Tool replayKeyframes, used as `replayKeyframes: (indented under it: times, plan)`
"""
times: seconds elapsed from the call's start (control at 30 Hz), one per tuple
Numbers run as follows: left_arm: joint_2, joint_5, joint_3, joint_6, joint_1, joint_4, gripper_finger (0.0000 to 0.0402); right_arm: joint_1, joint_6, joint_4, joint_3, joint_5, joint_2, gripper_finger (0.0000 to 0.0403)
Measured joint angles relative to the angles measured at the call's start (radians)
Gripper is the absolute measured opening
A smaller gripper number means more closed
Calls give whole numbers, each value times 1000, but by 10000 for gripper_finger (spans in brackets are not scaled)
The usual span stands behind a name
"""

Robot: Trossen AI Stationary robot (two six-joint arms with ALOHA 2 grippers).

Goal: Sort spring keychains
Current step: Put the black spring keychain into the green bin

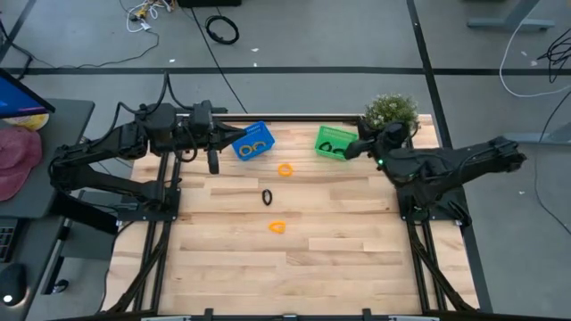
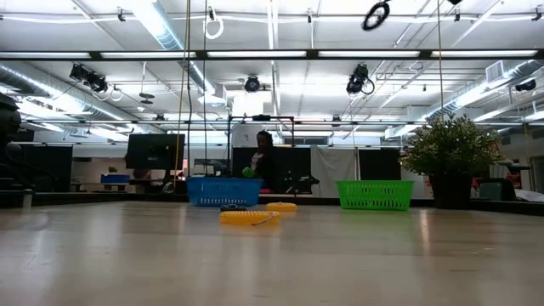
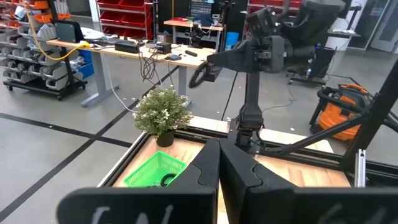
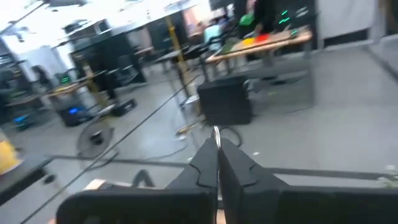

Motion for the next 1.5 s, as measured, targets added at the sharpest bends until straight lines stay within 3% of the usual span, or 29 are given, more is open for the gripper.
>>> replayKeyframes:
  times: [0.13,0.3,0.4,0.5,0.63,0.73,0.83,1.27,1.5]
  plan:
    - [0,0,0,0,0,0,7,-20,-149,130,0,43,36,0]
    - [0,-4,0,2,1,0,7,-139,-416,348,13,31,35,0]
    - [0,-4,0,2,1,0,7,-231,-535,351,85,7,24,0]
    - [0,-4,0,2,1,0,7,-305,-583,227,191,-58,32,0]
    - [0,-4,0,3,1,0,7,-402,-424,-122,368,-155,79,0]
    - [0,-4,0,3,1,0,7,-489,-192,-424,493,-297,126,0]
    - [0,-4,0,3,0,-1,7,-572,-85,-615,564,-403,179,0]
    - [0,-4,0,4,0,-2,7,-826,24,-859,594,-948,328,0]
    - [0,-4,0,10,0,-5,7,-822,26,-988,593,-997,455,0]
